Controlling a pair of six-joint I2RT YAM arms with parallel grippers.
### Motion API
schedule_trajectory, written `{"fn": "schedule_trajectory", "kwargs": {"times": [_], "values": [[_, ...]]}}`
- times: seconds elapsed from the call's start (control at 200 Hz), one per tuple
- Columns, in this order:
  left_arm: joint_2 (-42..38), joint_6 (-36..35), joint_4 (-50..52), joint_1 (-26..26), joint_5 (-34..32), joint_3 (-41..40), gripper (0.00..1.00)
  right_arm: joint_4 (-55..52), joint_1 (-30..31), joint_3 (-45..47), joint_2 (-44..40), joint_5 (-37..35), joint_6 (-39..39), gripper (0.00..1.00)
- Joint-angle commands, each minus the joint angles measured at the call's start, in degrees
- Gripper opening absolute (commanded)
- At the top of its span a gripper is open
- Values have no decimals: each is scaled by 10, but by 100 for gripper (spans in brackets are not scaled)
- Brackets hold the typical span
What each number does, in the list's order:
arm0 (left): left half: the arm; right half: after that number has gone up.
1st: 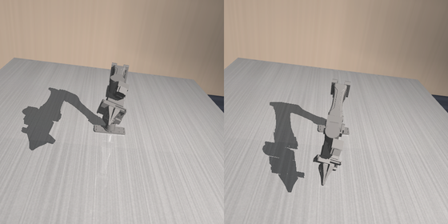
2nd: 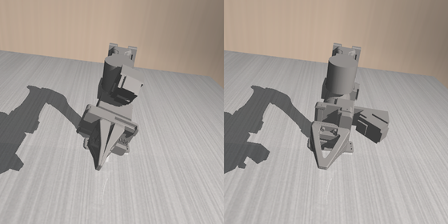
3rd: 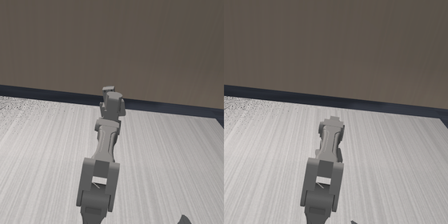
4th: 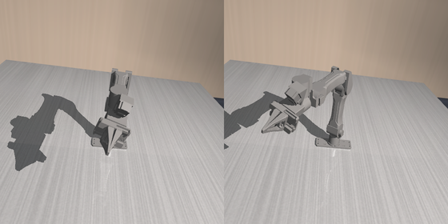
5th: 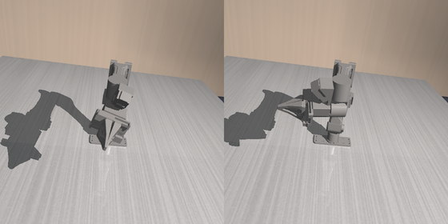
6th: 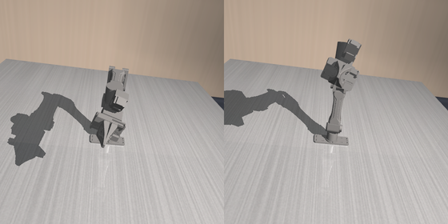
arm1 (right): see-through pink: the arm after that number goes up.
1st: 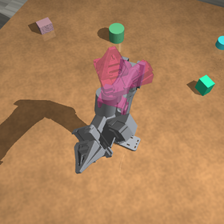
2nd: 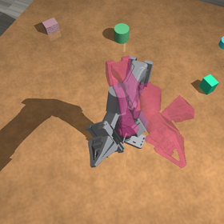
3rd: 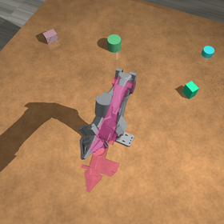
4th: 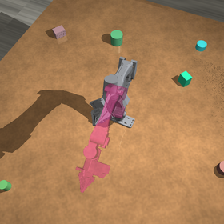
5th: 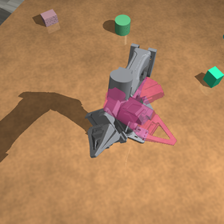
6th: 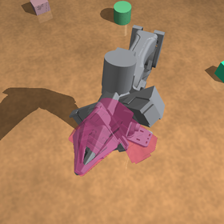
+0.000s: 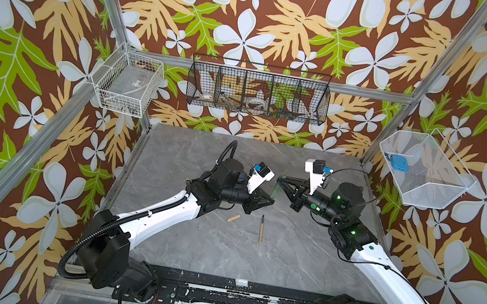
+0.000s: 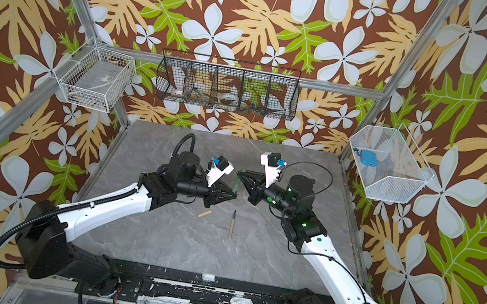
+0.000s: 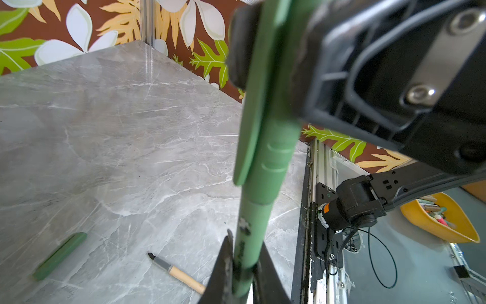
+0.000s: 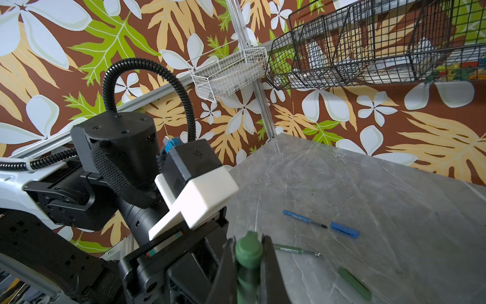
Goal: Insert pens into pen caps
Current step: Put on the pen cap to the pen.
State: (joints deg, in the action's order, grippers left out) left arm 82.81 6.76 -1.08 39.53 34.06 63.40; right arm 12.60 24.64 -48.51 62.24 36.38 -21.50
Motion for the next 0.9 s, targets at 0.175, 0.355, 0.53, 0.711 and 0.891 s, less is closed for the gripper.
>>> {"fn": "schedule_trajectory", "kwargs": {"times": [0.175, 0.355, 0.53, 0.711, 0.891], "values": [[19, 112, -530, -9, -24, 10, 0, -241, -3, -26, 15, 36, 39, 0], [25, 119, -511, -8, -37, -41, 0, -276, -7, -107, 52, -1, 75, 0], [10, 110, -488, -5, -59, -88, 5, -296, -34, -170, 93, -5, 91, 0], [1, 104, -471, -5, -70, -105, 13, -295, -48, -203, 121, -7, 96, 0], [14, 111, -469, -2, -69, -111, 19, -302, -55, -233, 141, -36, 100, 0]]}}
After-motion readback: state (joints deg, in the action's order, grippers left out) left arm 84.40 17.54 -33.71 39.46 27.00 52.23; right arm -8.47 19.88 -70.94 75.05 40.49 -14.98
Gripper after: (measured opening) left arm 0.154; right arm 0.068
